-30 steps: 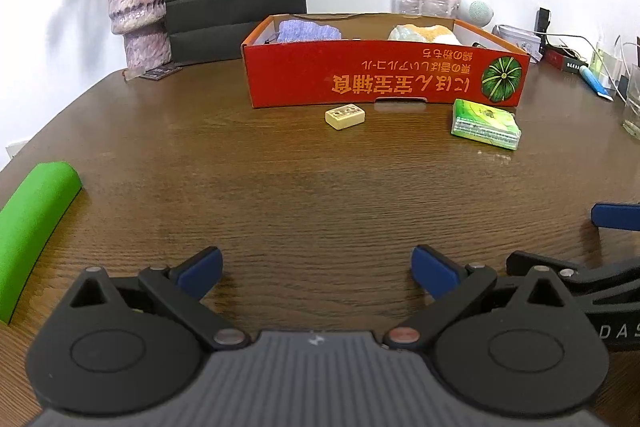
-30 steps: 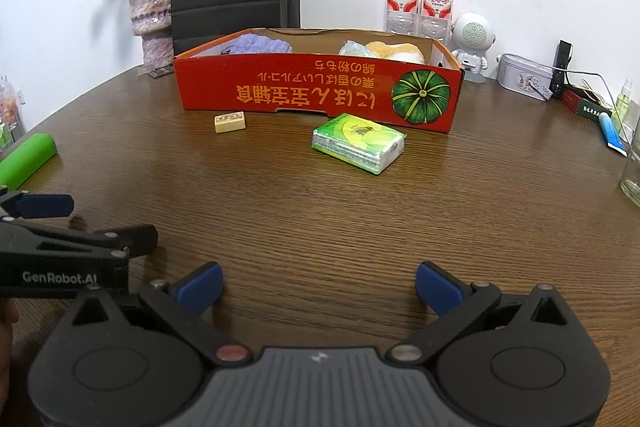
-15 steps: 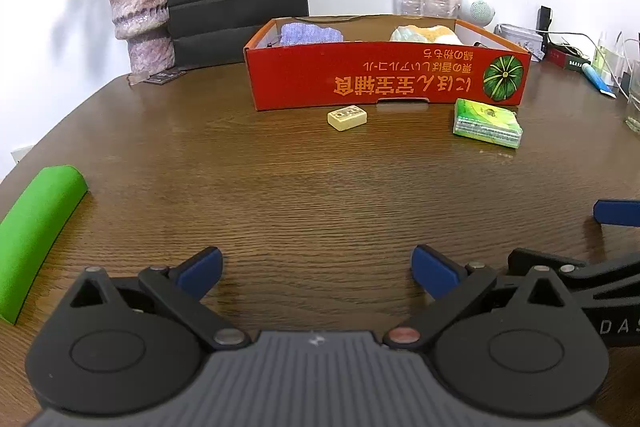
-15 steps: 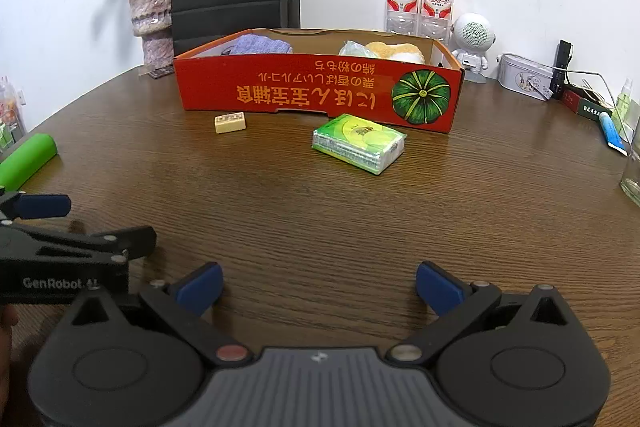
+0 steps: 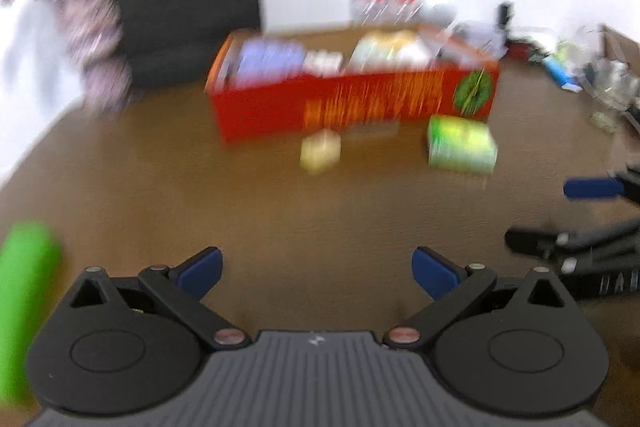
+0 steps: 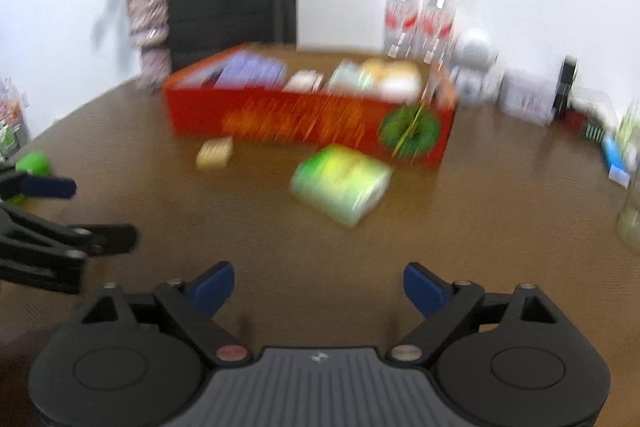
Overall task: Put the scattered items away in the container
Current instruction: 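Grasp the gold block with the left tool while the right tool grasps the green tissue pack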
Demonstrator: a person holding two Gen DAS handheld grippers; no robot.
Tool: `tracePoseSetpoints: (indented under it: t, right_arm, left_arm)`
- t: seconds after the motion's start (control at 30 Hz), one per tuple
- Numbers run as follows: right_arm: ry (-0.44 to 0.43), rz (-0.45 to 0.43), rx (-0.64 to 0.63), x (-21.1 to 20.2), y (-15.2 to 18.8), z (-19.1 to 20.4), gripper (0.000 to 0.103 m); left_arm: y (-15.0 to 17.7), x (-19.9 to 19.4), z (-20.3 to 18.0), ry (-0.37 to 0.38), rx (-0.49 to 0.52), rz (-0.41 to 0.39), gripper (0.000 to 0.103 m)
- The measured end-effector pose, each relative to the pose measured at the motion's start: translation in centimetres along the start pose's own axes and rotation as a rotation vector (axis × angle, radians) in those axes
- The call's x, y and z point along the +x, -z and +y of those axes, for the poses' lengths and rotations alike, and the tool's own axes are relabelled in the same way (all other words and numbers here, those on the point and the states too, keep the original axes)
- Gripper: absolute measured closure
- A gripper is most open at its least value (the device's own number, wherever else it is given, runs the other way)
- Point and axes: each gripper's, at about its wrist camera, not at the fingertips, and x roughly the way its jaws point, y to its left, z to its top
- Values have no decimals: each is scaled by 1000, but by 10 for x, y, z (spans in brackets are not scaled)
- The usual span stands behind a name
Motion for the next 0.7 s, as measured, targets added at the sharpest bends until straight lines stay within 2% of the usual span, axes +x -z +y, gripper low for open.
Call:
tracePoseSetpoints:
  t: [0.07,0.1,0.13,0.17,0.23,0.3,0.37,0.4,0.43,0.47,0.5,0.6,0.7]
  right_arm:
    - [-24,-24,-66,14,-25,-11,11]
    - [-35,-21,-99,25,-36,-16,11]
    - [-48,-9,-118,34,-45,-19,11]
    - [-74,21,-139,47,-53,-23,11]
    - [-124,62,-167,62,-60,-26,11]
    - [-137,73,-190,73,-63,-25,11]
    - [-141,77,-204,84,-64,-24,12]
    - [-147,81,-199,88,-63,-25,13]
    - [-152,91,-183,92,-61,-26,15]
    - [-157,100,-171,95,-58,-27,21]
    - [-162,106,-158,98,-56,-30,28]
    - [-170,71,-89,97,-46,-35,34]
    - [-151,40,-90,91,-40,-32,43]
  left_arm:
    - [-23,23,9,115,97,5,3]
    - [-33,38,13,144,127,8,4]
    - [-41,53,17,152,148,5,13]
    - [-48,64,20,156,156,8,24]
    - [-58,83,27,200,152,26,30]
    - [-64,95,29,256,153,38,30]
    - [-64,103,27,260,188,48,32]
    - [-62,107,25,257,208,60,36]
    - [-60,110,24,255,217,70,49]
    - [-58,113,25,260,213,77,54]
    - [-55,113,27,275,201,72,55]
    - [-49,111,31,300,188,47,55]
    - [-50,109,31,304,185,58,58]
